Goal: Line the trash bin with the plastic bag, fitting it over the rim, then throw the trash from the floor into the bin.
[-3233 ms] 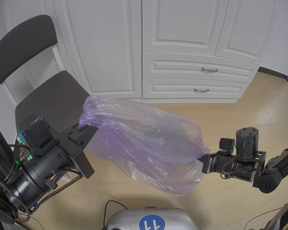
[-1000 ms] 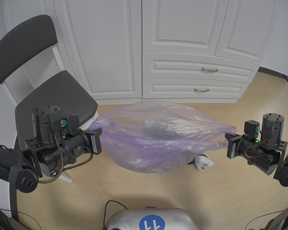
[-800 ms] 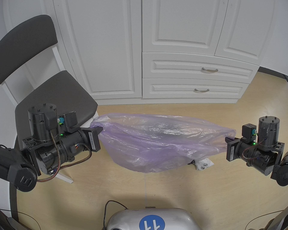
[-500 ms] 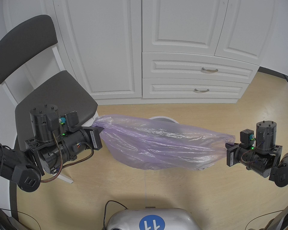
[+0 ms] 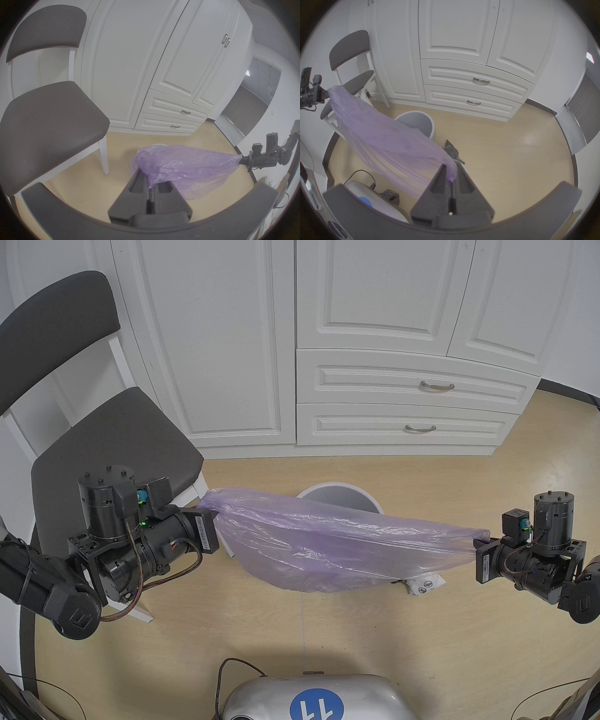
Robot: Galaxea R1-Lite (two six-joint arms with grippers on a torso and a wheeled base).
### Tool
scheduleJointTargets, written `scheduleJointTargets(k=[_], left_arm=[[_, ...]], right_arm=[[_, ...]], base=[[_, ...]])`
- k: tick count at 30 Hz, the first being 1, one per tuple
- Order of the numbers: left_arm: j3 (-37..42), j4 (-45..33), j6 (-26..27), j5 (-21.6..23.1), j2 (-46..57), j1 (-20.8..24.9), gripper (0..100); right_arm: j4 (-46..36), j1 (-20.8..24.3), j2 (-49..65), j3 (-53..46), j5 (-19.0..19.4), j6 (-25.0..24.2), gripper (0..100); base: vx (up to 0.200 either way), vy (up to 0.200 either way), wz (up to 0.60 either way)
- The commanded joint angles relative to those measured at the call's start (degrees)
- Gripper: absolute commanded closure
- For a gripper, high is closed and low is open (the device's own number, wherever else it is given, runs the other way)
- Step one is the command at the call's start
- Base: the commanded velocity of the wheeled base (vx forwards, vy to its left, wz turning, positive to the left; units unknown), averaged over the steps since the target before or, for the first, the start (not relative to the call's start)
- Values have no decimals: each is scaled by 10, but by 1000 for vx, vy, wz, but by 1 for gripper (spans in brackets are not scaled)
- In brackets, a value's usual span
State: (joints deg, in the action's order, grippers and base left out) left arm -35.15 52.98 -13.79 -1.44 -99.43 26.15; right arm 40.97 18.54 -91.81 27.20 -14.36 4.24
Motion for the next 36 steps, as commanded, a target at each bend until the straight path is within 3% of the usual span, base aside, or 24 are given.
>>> scheduleJointTargets(k=[1, 4, 8, 12, 15, 16, 18, 20, 22, 26, 29, 32, 36], left_arm=[[34, 26, 7, 2, 3, 11, 100], [64, 89, 12, 7, 13, 31, 100], [37, 117, 69, 31, -10, 36, 100], [-5, 119, 122, 91, -45, 37, 100], [-22, 119, 126, 108, -57, 39, 100], [-72, 115, 126, 122, -89, 57, 100], [-100, 112, 124, 122, -102, 69, 100], [-123, 114, 120, 122, -117, 83, 100], [-160, 120, 110, 114, -144, 110, 100], [-198, 121, 33, -6, -170, 163, 100], [-214, 121, -12, -73, -186, 177, 100], [-207, 121, -26, -93, -185, 178, 100], [-186, 124, -57, -97, -181, 182, 100]], right_arm=[[2, 4, 5, -14, -1, 7, 100], [29, 10, 31, -15, 9, 30, 100], [51, 0, 35, 27, 81, 108, 100], [43, -9, 11, 93, 160, 180, 100], [44, -9, -3, 114, 169, 190, 100], [42, 2, -39, 161, 173, 197, 100], [45, 13, -57, 178, 174, 194, 100], [51, 28, -67, 181, 176, 181, 100], [52, 51, -69, 171, 178, 106, 100], [69, 103, -62, 146, 177, -49, 100], [122, 130, -70, 130, 178, -118, 100], [176, 144, -101, 122, 179, -146, 100], [206, 147, -133, 118, 177, -148, 100]], base=[[0, 0, 0], [0, 0, 0], [0, 0, 0], [0, 0, 0], [0, 0, 0], [0, 0, 0], [0, 0, 0], [0, 0, 0], [0, 0, 0], [0, 0, 0], [0, 0, 0], [0, 0, 0], [0, 0, 0]])
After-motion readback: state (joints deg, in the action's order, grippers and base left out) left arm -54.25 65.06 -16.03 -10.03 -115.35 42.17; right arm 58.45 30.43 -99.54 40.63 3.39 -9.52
